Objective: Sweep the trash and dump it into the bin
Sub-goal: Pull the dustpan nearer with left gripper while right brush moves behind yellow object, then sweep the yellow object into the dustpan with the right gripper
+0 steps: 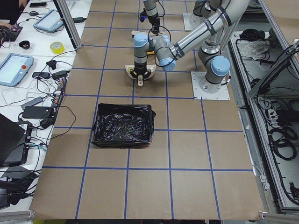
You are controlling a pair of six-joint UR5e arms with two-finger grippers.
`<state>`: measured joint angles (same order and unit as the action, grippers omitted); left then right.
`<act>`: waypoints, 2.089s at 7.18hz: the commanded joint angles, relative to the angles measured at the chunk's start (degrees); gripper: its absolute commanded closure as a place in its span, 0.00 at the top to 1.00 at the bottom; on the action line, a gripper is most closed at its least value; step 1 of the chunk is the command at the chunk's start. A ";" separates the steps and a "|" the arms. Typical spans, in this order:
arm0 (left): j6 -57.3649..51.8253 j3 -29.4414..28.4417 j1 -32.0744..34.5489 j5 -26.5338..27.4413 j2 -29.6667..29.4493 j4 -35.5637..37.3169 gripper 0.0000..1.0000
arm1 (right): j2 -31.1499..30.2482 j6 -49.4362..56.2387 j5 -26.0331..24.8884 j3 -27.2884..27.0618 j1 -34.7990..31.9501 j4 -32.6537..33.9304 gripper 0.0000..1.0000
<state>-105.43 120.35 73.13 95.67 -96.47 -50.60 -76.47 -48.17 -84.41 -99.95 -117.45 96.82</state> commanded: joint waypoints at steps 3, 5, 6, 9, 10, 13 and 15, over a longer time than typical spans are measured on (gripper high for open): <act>3.04 6.22 0.35 0.39 5.24 -0.11 0.00 | -0.81 -5.70 5.92 -7.28 -4.09 8.34 0.00; 4.00 6.13 0.53 0.74 5.33 -0.11 0.00 | 6.64 -0.73 6.01 -5.53 -6.38 22.38 0.00; 4.79 5.87 0.87 0.75 5.33 -0.11 0.00 | 9.47 3.13 6.97 -2.47 -7.26 26.45 0.00; 4.62 4.99 1.05 0.57 5.33 0.06 0.00 | 16.95 8.80 13.03 9.75 -7.62 25.88 0.00; 3.84 4.90 -0.16 -0.39 5.33 0.32 0.00 | 17.23 8.71 14.96 10.82 -7.88 26.05 0.00; 4.01 4.90 -1.84 -5.47 5.33 0.77 0.00 | 16.70 11.33 10.00 10.65 -7.62 22.22 0.01; 3.48 4.81 -3.86 -9.16 5.42 0.94 0.00 | 13.99 16.24 5.69 10.83 -6.57 16.07 0.01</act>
<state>-101.62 125.22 70.51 88.93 -91.09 -49.80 -60.83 -34.81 -75.76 -89.19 -124.60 116.79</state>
